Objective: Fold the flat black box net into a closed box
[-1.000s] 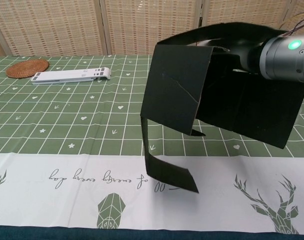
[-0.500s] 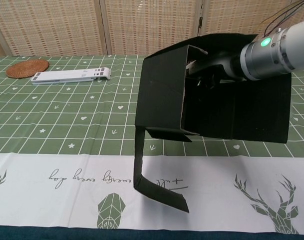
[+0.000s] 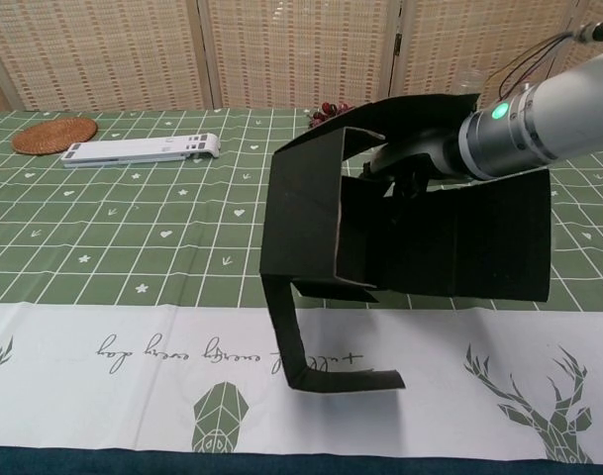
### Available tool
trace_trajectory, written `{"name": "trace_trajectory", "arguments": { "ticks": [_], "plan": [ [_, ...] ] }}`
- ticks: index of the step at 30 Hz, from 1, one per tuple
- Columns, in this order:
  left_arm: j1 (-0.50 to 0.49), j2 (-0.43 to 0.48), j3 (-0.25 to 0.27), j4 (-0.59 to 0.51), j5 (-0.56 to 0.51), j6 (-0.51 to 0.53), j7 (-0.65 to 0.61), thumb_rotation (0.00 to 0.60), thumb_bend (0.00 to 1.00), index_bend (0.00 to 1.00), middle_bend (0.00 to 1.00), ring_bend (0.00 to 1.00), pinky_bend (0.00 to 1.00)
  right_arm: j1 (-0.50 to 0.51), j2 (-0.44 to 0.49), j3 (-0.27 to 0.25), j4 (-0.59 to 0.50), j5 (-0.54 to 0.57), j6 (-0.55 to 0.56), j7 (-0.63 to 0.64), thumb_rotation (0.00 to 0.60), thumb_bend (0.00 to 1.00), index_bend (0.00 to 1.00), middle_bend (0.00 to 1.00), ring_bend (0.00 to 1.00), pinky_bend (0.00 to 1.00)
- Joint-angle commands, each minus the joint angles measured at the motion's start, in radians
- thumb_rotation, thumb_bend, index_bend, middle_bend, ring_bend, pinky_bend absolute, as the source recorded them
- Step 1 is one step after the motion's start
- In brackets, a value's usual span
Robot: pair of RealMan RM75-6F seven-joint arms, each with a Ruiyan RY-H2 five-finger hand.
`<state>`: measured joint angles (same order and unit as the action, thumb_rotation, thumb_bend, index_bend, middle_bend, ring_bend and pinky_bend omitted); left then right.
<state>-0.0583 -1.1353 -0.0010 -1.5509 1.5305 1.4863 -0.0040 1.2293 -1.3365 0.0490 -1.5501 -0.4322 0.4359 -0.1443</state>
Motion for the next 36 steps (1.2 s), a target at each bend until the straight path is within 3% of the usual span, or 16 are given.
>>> {"name": "trace_trajectory", "arguments": {
  "ticks": [1, 4, 11, 19, 24, 29, 36],
  "plan": [
    [-0.002, 0.000, 0.000, -0.002, 0.002, -0.002, 0.001, 0.600, 0.14, 0.00, 0.00, 0.00, 0.08, -0.017, -0.016, 0.005, 0.001, -0.036, 0.038, 0.019, 0.600, 0.51, 0.14, 0.29, 0.90, 1.00],
    [-0.004, 0.001, 0.001, -0.005, 0.002, -0.005, 0.002, 0.600, 0.14, 0.00, 0.00, 0.00, 0.08, -0.037, -0.026, 0.016, 0.002, -0.064, 0.055, 0.045, 0.600, 0.43, 0.01, 0.20, 0.87, 1.00],
    [-0.005, 0.001, 0.001, -0.010, 0.004, -0.005, 0.004, 0.600, 0.14, 0.00, 0.00, 0.00, 0.08, -0.076, -0.072, 0.033, 0.030, -0.139, 0.125, 0.071, 0.600, 0.36, 0.00, 0.09, 0.83, 1.00],
    [-0.003, 0.007, 0.001, -0.018, 0.006, 0.002, 0.011, 0.600, 0.14, 0.00, 0.00, 0.00, 0.08, -0.145, -0.090, 0.060, 0.007, -0.318, 0.221, 0.085, 0.600, 0.32, 0.00, 0.10, 0.83, 1.00],
    [-0.005, 0.007, -0.001, -0.020, 0.010, 0.006, 0.015, 0.600, 0.14, 0.00, 0.00, 0.00, 0.08, -0.217, -0.082, 0.021, -0.073, -0.500, 0.353, 0.037, 0.600, 0.18, 0.00, 0.13, 0.83, 1.00],
    [-0.007, 0.005, 0.000, -0.025, 0.017, 0.007, 0.020, 0.600, 0.14, 0.00, 0.00, 0.00, 0.08, -0.268, -0.109, -0.020, -0.103, -0.620, 0.402, 0.024, 0.600, 0.01, 0.00, 0.15, 0.83, 1.00],
    [0.003, 0.008, 0.004, -0.034, 0.019, 0.020, 0.027, 0.600, 0.14, 0.00, 0.00, 0.00, 0.08, -0.309, -0.202, -0.038, -0.063, -0.711, 0.467, -0.050, 0.600, 0.00, 0.00, 0.18, 0.83, 1.00]
  ]
}}
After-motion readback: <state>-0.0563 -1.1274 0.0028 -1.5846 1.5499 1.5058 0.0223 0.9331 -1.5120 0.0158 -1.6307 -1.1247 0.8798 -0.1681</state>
